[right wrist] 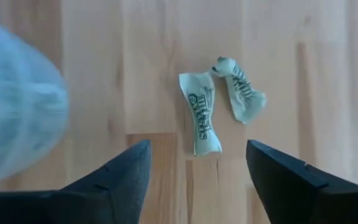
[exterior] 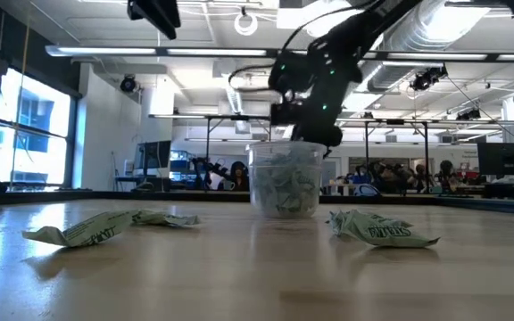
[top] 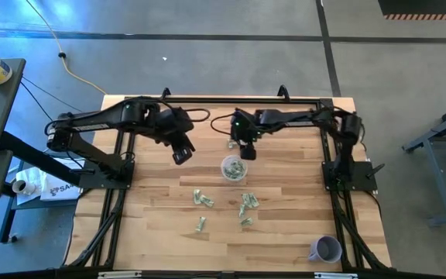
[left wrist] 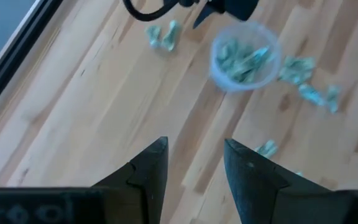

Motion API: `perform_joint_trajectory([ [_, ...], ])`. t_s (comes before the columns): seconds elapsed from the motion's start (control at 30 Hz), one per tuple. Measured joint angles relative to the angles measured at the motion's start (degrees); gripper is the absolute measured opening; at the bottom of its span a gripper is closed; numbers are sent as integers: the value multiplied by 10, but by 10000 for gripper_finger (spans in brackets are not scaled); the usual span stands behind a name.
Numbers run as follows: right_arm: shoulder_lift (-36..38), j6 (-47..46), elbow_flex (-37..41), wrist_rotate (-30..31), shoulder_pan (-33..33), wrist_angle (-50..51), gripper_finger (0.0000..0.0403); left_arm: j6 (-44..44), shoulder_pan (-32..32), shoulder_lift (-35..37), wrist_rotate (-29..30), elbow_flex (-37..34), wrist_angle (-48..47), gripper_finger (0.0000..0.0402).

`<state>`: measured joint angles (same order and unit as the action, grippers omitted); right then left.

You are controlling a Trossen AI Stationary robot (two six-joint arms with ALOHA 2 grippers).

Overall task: Pick and place Stevia / Truvia into bins
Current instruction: Put the white stevia packet into the transparent container

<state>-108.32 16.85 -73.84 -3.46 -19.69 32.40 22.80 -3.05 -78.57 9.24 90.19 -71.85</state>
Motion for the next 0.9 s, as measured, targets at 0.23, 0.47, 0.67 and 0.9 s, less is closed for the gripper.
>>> perform_joint_trajectory([
  [0.23,-62,2,-66,8,-10,64,252,-1,17,0,31,0,-32,188],
  [0.47,-72,17,-69,2,-13,64,226,-18,19,0,51,0,-33,188],
  [0.67,-73,17,-69,-10,-13,63,201,-46,19,0,68,0,-33,188],
  [0.9,-80,21,-69,-15,-16,55,189,-50,19,0,80,0,-33,188],
])
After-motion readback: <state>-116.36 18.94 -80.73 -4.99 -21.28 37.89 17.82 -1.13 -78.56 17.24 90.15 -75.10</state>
